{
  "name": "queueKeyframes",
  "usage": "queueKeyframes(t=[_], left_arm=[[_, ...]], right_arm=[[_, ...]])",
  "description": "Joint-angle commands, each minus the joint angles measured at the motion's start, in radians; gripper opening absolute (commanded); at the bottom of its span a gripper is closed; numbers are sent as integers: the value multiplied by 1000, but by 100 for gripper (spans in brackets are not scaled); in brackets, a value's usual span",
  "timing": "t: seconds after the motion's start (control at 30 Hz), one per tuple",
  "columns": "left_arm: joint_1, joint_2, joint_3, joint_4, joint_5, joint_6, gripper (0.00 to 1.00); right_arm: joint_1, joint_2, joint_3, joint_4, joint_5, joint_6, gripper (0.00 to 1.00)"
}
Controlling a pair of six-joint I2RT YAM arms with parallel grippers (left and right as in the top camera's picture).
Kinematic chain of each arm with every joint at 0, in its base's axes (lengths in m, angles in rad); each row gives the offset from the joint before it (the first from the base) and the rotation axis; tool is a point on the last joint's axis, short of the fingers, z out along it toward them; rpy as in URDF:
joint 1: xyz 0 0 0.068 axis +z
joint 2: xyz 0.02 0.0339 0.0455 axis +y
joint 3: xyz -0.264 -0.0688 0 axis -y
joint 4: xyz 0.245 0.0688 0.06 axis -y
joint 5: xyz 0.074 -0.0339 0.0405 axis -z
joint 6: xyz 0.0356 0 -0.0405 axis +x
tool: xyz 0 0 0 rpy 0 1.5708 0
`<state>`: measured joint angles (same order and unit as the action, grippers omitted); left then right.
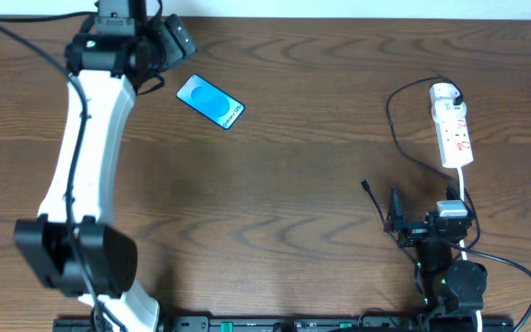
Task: Plug charger to phone and switch on socket
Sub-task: 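Lower the left gripper over the phone and align with its long edges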
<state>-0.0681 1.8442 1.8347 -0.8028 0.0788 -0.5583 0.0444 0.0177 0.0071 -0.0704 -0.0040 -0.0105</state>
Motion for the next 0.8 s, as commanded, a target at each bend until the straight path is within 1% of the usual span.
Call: queueKeyframes(t=[0.0, 0.13, 0.23, 0.3, 0.37, 0.57, 0.77], left_arm=[[-29, 71, 19, 37, -34, -112, 98], [-73, 134, 19, 73, -137, -182, 98], [-106, 180, 19, 101, -188, -225, 98], [-129, 217, 19, 102, -245, -268, 98], [-145, 253, 19, 104, -276, -282, 98], [-151, 362, 19, 108, -307, -309, 98], [-148, 443, 19, 162, -315, -316, 98]], right_arm=[[-5, -5, -2, -4, 1, 6, 99], [-5, -5, -2, -4, 1, 6, 99], [-5, -5, -2, -4, 1, 6, 99], [-5, -5, -2, -4, 1, 6, 99], [-5, -5, -2, -4, 1, 6, 99], [-5, -5, -2, -4, 1, 6, 99], [-5, -5, -2, -4, 1, 6, 99]])
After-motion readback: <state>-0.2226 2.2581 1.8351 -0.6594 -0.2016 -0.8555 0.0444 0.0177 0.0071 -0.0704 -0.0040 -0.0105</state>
